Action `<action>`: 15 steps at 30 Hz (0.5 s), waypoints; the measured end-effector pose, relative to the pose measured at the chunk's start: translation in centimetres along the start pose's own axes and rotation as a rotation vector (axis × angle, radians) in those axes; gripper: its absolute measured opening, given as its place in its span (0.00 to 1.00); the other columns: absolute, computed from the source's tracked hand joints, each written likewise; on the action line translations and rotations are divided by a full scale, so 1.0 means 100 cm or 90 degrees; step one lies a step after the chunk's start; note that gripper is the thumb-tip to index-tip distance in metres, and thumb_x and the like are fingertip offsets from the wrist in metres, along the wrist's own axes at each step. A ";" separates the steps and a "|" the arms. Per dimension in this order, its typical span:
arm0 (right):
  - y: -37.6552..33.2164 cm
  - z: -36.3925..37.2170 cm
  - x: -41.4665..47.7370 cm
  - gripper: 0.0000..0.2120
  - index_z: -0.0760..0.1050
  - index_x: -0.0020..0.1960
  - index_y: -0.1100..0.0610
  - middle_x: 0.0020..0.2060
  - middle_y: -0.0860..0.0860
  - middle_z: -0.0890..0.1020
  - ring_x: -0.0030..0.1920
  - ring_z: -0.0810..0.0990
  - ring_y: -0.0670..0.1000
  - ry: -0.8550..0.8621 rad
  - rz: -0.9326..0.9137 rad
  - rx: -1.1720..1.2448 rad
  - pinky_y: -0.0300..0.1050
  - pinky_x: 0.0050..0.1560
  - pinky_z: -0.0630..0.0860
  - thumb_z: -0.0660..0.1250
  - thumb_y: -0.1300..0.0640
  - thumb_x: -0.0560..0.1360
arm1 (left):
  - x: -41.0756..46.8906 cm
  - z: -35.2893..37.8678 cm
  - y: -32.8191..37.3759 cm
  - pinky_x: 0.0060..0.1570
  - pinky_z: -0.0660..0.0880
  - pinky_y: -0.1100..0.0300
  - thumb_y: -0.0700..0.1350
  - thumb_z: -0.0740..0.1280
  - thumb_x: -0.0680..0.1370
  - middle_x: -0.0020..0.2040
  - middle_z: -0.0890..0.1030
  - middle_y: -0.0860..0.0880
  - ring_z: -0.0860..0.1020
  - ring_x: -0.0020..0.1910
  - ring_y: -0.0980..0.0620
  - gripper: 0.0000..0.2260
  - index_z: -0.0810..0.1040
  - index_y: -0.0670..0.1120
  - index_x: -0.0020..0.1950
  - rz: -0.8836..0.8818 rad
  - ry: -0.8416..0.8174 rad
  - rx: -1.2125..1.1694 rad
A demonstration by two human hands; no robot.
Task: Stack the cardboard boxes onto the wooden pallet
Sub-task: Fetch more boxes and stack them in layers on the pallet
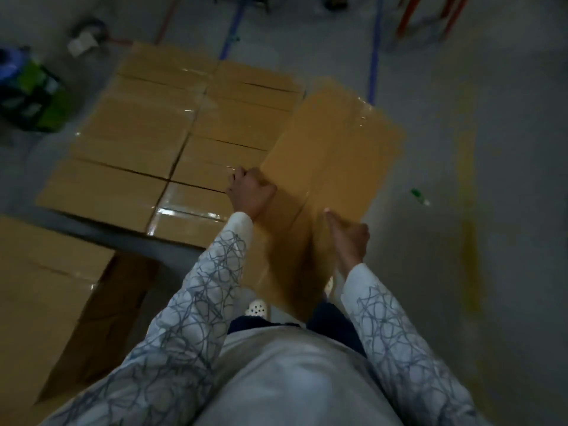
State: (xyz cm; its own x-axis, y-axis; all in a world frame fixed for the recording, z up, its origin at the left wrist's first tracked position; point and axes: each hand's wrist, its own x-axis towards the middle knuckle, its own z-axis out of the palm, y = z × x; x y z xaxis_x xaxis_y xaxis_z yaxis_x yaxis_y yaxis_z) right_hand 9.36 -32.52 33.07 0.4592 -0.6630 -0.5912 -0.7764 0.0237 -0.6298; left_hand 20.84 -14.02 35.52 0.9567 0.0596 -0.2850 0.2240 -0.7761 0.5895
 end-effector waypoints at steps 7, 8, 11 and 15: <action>-0.121 0.055 0.053 0.51 0.62 0.76 0.63 0.75 0.60 0.65 0.72 0.67 0.64 -0.055 -0.228 -0.235 0.63 0.70 0.63 0.71 0.27 0.69 | -0.014 -0.006 -0.028 0.60 0.74 0.49 0.51 0.71 0.70 0.56 0.72 0.44 0.74 0.57 0.41 0.20 0.81 0.40 0.57 -0.272 0.123 -0.217; -0.132 0.068 0.053 0.51 0.62 0.76 0.62 0.75 0.60 0.65 0.73 0.67 0.64 -0.077 -0.253 -0.260 0.62 0.71 0.62 0.71 0.27 0.69 | -0.018 -0.008 -0.031 0.59 0.74 0.50 0.48 0.72 0.72 0.57 0.72 0.44 0.74 0.58 0.42 0.18 0.80 0.40 0.59 -0.294 0.148 -0.242; -0.154 0.112 0.048 0.51 0.62 0.76 0.61 0.76 0.60 0.66 0.73 0.66 0.64 -0.139 -0.319 -0.309 0.62 0.71 0.60 0.71 0.28 0.68 | -0.018 -0.021 -0.046 0.59 0.73 0.53 0.44 0.71 0.75 0.59 0.71 0.47 0.73 0.59 0.45 0.18 0.79 0.43 0.64 -0.343 0.240 -0.324; -0.179 0.175 0.032 0.49 0.63 0.74 0.61 0.75 0.58 0.65 0.72 0.67 0.64 -0.205 -0.386 -0.353 0.64 0.71 0.59 0.72 0.28 0.68 | -0.012 -0.046 -0.075 0.62 0.75 0.52 0.47 0.72 0.73 0.60 0.71 0.52 0.74 0.60 0.50 0.24 0.77 0.47 0.70 -0.410 0.331 -0.466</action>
State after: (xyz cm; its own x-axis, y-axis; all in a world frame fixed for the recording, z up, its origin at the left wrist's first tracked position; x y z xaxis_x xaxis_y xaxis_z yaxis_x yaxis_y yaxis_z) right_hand 32.26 -21.99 33.59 0.8942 -0.1987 -0.4013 -0.4193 -0.6857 -0.5949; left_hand 18.81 -5.39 34.88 0.5445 0.7087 -0.4486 0.6002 0.0444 0.7986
